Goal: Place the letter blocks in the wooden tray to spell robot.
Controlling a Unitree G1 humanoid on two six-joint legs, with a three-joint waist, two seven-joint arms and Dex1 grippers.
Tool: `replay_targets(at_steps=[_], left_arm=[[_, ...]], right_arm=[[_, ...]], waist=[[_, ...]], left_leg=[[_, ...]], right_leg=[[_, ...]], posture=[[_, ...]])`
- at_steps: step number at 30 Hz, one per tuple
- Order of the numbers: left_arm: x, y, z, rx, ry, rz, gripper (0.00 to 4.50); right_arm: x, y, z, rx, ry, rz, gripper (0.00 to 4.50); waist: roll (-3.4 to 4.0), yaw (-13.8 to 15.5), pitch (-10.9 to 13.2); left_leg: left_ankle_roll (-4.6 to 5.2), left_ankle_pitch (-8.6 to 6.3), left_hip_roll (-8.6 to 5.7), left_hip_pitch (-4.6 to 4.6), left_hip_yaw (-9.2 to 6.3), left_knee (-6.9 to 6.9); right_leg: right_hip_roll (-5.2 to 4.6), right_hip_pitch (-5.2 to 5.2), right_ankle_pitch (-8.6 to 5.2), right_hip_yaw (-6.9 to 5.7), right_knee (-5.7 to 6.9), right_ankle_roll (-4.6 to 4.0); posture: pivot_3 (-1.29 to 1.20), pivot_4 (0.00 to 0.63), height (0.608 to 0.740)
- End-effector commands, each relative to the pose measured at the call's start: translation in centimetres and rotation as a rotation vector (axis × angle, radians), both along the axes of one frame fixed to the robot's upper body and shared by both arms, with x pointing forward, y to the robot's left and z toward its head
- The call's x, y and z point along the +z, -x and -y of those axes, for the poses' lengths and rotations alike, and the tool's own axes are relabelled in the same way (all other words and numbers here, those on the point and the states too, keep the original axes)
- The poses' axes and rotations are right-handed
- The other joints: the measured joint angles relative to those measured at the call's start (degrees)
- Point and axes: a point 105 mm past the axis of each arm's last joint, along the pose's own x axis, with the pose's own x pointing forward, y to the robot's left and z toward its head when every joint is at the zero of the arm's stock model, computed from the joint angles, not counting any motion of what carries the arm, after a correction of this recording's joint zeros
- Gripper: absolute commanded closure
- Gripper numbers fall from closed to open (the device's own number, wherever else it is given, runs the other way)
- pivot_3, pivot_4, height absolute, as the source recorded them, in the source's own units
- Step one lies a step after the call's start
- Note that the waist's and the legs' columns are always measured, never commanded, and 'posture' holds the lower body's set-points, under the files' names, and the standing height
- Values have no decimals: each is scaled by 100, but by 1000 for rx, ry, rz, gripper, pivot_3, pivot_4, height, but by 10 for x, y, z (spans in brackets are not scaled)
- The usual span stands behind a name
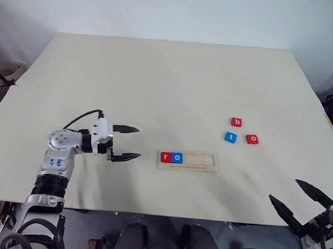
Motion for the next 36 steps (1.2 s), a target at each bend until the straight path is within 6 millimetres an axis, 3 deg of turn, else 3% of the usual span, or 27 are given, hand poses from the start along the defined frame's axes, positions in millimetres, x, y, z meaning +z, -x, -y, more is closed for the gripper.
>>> replay_targets(at_steps=[1,6,14,20,23,27,36], left_arm=[[1,4,-4,-4,37,-13,60],[12,15,2,-58,97,-29,60],[27,31,19,-106,174,-46,60],[27,36,26,-74,200,-36,60],[26,38,27,-53,213,-34,60],[26,41,27,-36,218,-34,60],[28,41,23,-18,212,-23,60]], right_arm=[[7,-1,0,-6,13,44,0],[8,-20,-10,-7,-30,9,0],[14,-84,-13,-120,-90,-158,0],[22,-138,-15,-225,-141,-155,0],[19,-156,-20,-236,-116,-163,0],[14,-168,-22,-277,-139,-201,0],[24,-170,-27,-289,-108,-223,0]], waist=[[0,0,0],[0,-9,0],[6,-27,-1],[7,-20,0],[7,-14,0],[7,1,0],[8,-21,0]], left_leg=[[0,0,0,0,-2,0],[-1,0,1,0,-9,0],[-1,0,0,1,-17,6],[0,0,-2,-3,-13,8],[-1,0,0,-5,-13,5],[-1,0,-2,-13,-3,6],[-1,0,0,-15,13,4]], right_leg=[[0,0,0,0,1,0],[1,0,0,1,3,0],[-2,-2,0,7,14,0],[-3,-2,1,7,5,1],[0,-6,1,6,5,1],[-3,-7,1,4,0,2],[-1,-11,2,4,1,3]], posture=[[0,150,740],[0,150,740],[0,150,740],[0,150,740],[0,150,740],[0,150,740],[0,150,740]])
